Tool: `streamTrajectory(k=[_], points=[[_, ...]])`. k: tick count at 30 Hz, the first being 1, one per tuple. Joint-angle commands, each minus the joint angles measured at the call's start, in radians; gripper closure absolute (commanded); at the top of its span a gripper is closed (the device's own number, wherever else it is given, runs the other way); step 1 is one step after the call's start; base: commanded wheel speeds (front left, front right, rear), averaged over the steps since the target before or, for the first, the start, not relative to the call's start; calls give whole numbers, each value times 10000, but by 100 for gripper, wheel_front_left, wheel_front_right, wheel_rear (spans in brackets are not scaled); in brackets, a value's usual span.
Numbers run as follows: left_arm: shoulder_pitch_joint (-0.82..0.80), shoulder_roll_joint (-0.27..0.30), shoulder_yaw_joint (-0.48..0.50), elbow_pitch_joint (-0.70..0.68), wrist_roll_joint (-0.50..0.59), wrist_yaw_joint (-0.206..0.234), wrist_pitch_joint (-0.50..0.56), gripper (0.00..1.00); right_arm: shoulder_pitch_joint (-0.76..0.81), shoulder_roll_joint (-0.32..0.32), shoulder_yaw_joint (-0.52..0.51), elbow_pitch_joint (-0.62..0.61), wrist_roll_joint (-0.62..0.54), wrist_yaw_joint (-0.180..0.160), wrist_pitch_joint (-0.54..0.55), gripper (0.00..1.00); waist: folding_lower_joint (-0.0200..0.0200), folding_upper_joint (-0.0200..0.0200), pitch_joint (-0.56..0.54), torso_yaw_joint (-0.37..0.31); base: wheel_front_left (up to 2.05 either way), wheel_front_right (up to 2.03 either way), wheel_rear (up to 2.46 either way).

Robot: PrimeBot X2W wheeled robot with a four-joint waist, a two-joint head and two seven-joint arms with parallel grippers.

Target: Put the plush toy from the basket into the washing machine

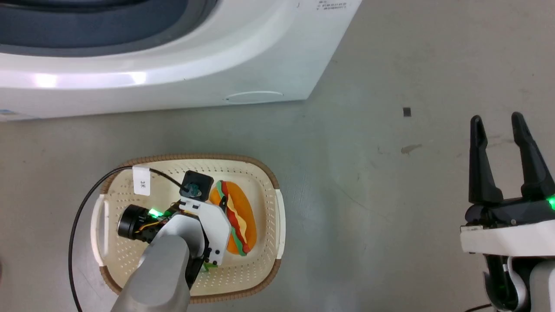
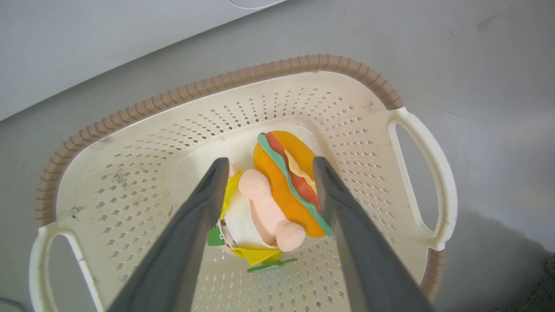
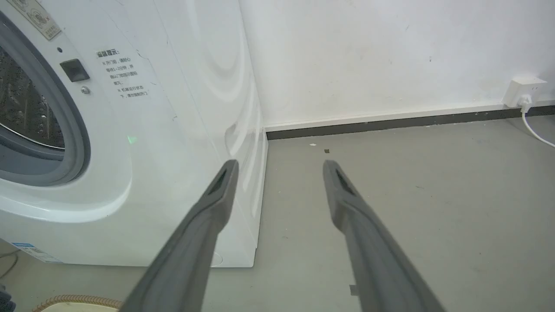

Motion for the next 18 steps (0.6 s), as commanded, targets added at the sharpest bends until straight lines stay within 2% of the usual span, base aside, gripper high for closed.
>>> streamTrajectory(k=[1,18], points=[[-331,48,-95,267,4,-29,68,0,-252,-1,-47,-128,158,-4,-109,0,-1,0,223,-54,0,0,0],[-1641,246,-834,2013,-238,-62,430,0,-799,-2,-156,-666,683,-5,-462,0,-1,0,1685,-260,0,0,0]])
